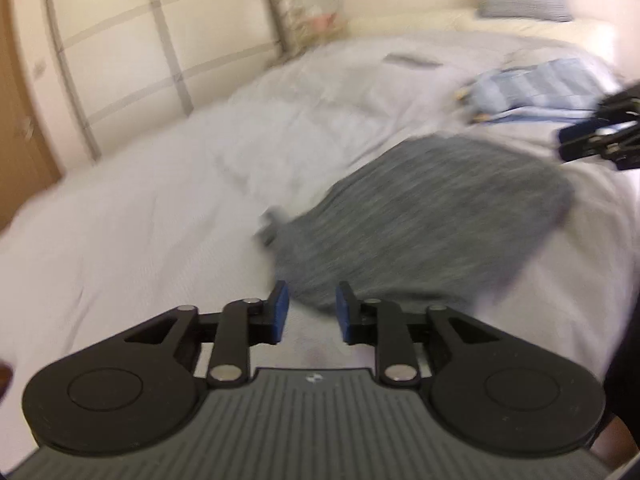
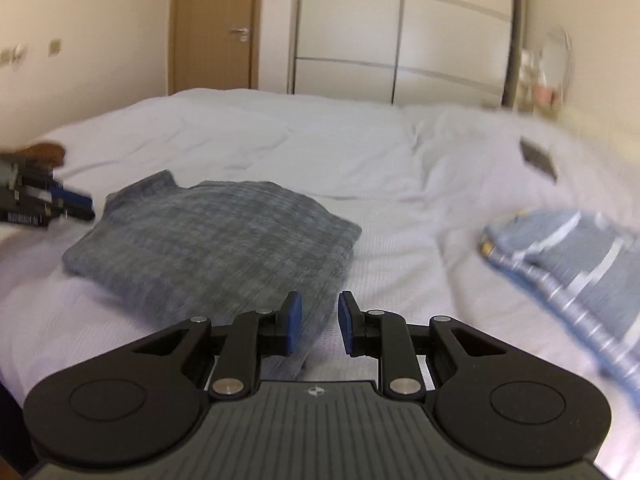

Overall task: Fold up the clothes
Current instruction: 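Grasp the folded grey shorts at both ends with both grippers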

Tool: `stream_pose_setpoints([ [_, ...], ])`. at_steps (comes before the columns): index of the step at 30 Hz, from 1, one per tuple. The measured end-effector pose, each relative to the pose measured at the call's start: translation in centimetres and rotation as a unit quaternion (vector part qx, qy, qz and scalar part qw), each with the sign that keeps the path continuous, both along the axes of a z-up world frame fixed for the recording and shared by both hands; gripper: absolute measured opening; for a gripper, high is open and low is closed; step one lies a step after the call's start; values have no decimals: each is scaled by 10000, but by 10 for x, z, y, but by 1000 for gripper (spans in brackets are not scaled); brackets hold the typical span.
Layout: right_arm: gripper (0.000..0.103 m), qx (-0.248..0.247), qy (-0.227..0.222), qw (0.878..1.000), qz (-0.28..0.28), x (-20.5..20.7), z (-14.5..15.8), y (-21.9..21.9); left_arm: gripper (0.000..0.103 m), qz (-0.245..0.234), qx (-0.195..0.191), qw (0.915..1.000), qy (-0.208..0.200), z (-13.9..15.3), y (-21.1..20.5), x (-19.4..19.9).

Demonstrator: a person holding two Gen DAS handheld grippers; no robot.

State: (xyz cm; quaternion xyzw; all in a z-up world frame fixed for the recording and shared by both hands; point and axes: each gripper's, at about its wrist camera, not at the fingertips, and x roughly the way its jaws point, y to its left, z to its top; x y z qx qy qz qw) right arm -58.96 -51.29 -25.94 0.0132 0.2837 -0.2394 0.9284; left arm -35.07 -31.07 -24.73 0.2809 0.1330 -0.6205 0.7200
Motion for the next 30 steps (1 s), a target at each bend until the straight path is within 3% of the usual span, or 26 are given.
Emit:
stream_pose_setpoints([
  [2,36,-402,128,9989,186,-1,6,20,47,-136,-124,9996,-201,5,8,-16],
  [4,52,-838,436,9941,539,10,0,40,50,-588,67,9953,-761,-7,4,-45],
  [7,55,-1510,928,9784,1062,26,-11,69,52,-922,468,9783,-1795,-33,-10,-74],
  [10,55,-2378,1561,9477,1447,43,-33,88,52,-1045,605,9572,-2629,-50,-22,-92],
  [13,55,-3121,1994,9128,1723,57,-52,101,54,-1068,637,9435,-3072,-56,-36,-98],
  [15,57,-3368,2111,9006,1757,68,-62,100,55,-1029,670,9390,-3213,-57,-42,-93],
  [17,55,-3576,2201,8914,1705,77,-68,95,55,-970,679,9411,-3168,-53,-42,-82],
  [20,50,-3782,2423,8806,1512,78,-72,80,52,-895,702,9371,-3301,-54,-35,-70],
  [23,48,-3893,2559,8730,1445,74,-77,70,47,-901,784,9378,-3260,-57,-36,-65],
  [27,47,-4076,2615,8607,1570,79,-86,70,41,-1006,862,9296,-3440,-60,-42,-70],
  [30,43,-4060,2635,8606,1583,83,-90,66,31,-1088,927,9233,-3564,-64,-43,-69],
])
